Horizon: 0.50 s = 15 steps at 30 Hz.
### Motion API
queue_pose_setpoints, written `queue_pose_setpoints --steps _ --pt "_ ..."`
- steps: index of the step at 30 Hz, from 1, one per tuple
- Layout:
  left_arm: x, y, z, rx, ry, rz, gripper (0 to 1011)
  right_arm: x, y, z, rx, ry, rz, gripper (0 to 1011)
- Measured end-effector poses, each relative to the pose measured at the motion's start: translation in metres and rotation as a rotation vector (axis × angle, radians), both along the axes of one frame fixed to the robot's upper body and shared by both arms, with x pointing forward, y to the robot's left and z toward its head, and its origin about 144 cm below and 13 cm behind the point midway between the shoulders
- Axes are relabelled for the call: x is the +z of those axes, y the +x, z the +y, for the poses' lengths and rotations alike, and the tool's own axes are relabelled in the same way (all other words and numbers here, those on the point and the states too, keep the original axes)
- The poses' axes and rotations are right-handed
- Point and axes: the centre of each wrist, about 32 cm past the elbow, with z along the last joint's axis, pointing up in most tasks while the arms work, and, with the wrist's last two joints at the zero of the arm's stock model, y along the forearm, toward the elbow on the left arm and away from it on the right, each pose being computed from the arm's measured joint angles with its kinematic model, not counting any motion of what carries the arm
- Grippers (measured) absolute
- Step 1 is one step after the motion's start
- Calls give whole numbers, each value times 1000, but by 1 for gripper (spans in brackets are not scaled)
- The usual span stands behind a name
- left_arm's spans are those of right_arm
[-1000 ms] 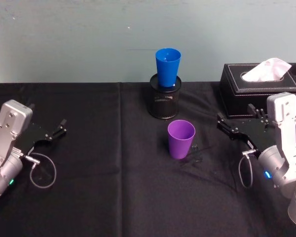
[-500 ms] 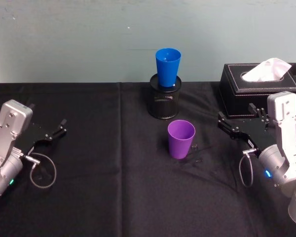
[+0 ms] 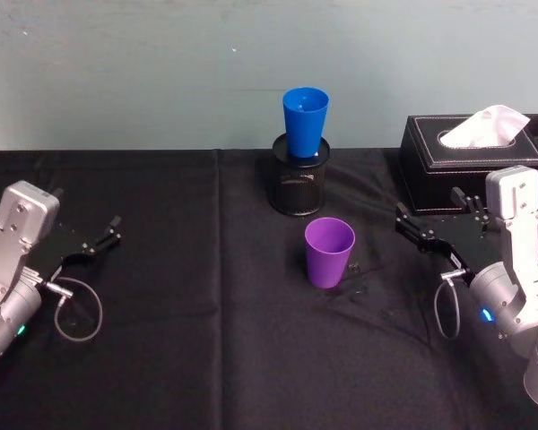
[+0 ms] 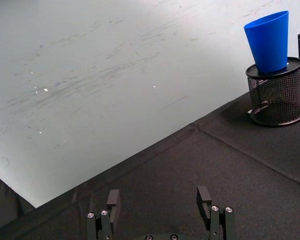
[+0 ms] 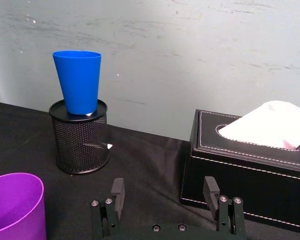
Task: Pick up one cup with a gripper and tap it against the other cup.
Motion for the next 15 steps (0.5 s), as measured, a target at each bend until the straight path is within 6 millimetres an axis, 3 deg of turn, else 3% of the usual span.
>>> queue_pose_setpoints --steps 15 --pt "0 0 0 0 0 0 1000 0 0 0 0 1 0 1000"
